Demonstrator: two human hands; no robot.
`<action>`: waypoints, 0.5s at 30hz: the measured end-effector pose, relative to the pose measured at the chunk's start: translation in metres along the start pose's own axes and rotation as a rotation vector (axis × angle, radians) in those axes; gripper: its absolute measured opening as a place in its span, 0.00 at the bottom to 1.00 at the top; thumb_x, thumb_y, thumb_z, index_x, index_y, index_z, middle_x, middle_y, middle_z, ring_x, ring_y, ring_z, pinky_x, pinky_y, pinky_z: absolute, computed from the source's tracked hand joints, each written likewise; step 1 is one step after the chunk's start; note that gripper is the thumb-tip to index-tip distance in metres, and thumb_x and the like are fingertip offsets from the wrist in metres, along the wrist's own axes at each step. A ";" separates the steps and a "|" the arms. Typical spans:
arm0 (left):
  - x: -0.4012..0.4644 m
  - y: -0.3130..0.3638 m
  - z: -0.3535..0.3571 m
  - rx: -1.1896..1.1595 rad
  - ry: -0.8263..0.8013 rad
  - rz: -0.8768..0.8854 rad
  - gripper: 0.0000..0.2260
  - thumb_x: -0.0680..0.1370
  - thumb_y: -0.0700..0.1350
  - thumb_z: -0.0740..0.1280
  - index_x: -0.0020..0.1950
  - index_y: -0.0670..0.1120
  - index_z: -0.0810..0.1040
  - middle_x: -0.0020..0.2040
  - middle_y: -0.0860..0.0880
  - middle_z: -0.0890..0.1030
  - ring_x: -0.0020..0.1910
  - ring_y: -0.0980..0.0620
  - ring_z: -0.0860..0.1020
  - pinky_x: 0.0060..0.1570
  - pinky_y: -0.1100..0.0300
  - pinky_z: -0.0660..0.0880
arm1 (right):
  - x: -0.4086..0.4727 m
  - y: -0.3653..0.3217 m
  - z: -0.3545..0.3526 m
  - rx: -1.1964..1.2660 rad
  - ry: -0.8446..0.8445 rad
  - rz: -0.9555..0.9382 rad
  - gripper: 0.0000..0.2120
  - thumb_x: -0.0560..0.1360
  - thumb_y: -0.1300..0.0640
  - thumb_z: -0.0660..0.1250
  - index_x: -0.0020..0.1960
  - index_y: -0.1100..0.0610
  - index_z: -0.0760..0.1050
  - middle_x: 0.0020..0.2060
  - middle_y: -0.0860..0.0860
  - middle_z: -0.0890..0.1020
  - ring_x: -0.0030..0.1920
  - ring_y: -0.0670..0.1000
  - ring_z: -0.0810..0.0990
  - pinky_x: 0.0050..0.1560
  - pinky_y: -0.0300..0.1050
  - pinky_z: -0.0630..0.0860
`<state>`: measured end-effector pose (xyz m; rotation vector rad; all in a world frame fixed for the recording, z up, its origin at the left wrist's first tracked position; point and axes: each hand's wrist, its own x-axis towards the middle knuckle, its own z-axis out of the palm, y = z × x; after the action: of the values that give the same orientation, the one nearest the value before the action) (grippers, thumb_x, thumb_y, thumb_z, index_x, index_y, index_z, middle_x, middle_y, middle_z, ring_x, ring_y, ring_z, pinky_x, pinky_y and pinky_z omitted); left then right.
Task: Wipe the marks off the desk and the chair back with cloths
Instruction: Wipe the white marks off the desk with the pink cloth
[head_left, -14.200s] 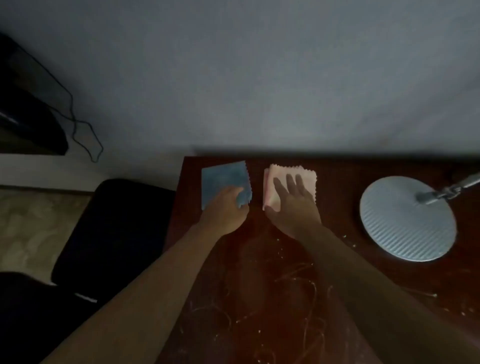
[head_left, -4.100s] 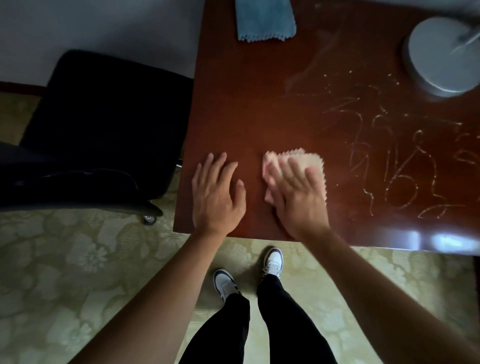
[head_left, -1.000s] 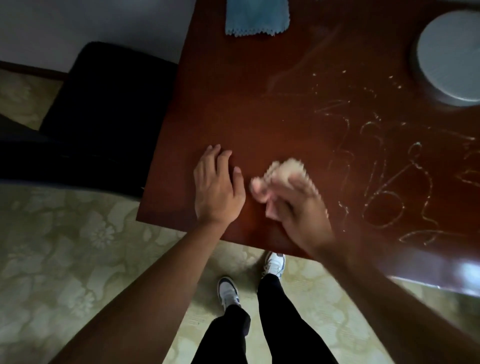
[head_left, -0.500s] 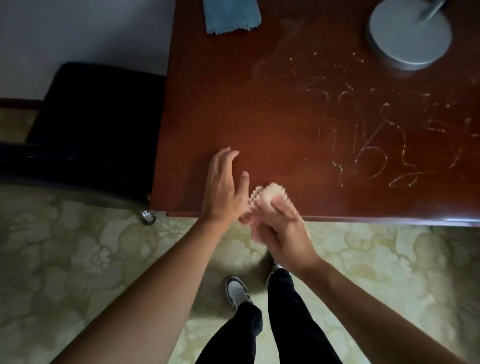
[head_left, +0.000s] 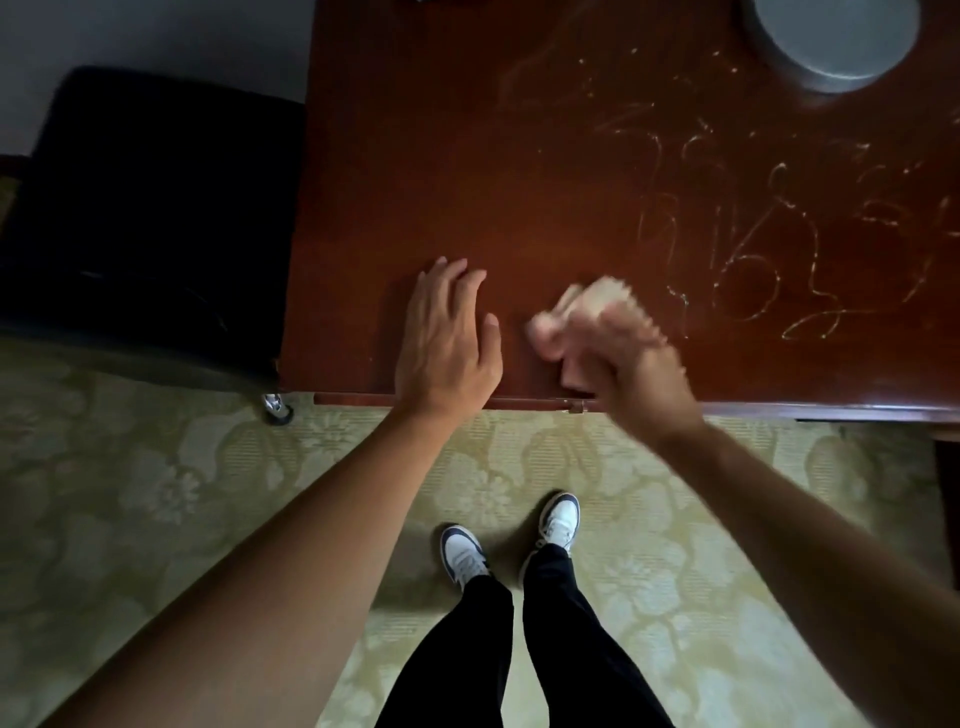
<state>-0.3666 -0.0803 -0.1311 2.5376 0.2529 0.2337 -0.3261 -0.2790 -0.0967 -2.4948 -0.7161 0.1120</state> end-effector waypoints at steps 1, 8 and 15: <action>-0.001 0.000 0.000 -0.001 -0.004 0.004 0.20 0.79 0.46 0.58 0.69 0.40 0.72 0.70 0.40 0.72 0.75 0.42 0.65 0.76 0.46 0.57 | 0.011 0.010 -0.002 -0.026 0.058 0.072 0.11 0.76 0.60 0.64 0.56 0.53 0.81 0.47 0.53 0.80 0.46 0.59 0.79 0.45 0.45 0.74; -0.003 0.001 -0.001 0.021 -0.001 0.008 0.21 0.79 0.47 0.58 0.68 0.40 0.73 0.69 0.40 0.72 0.74 0.40 0.66 0.76 0.46 0.59 | -0.045 -0.025 0.025 0.052 0.023 -0.108 0.14 0.73 0.63 0.68 0.57 0.56 0.82 0.56 0.52 0.82 0.63 0.50 0.75 0.66 0.50 0.70; -0.002 -0.001 -0.002 -0.104 0.028 -0.037 0.19 0.81 0.47 0.56 0.68 0.39 0.73 0.68 0.40 0.74 0.72 0.42 0.68 0.73 0.46 0.62 | 0.009 -0.030 0.024 0.099 0.100 0.082 0.11 0.74 0.63 0.66 0.52 0.50 0.77 0.47 0.52 0.79 0.51 0.58 0.77 0.54 0.47 0.71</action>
<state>-0.3693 -0.0791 -0.1307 2.4265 0.2913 0.2615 -0.3381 -0.2415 -0.1009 -2.4166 -0.5543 0.0510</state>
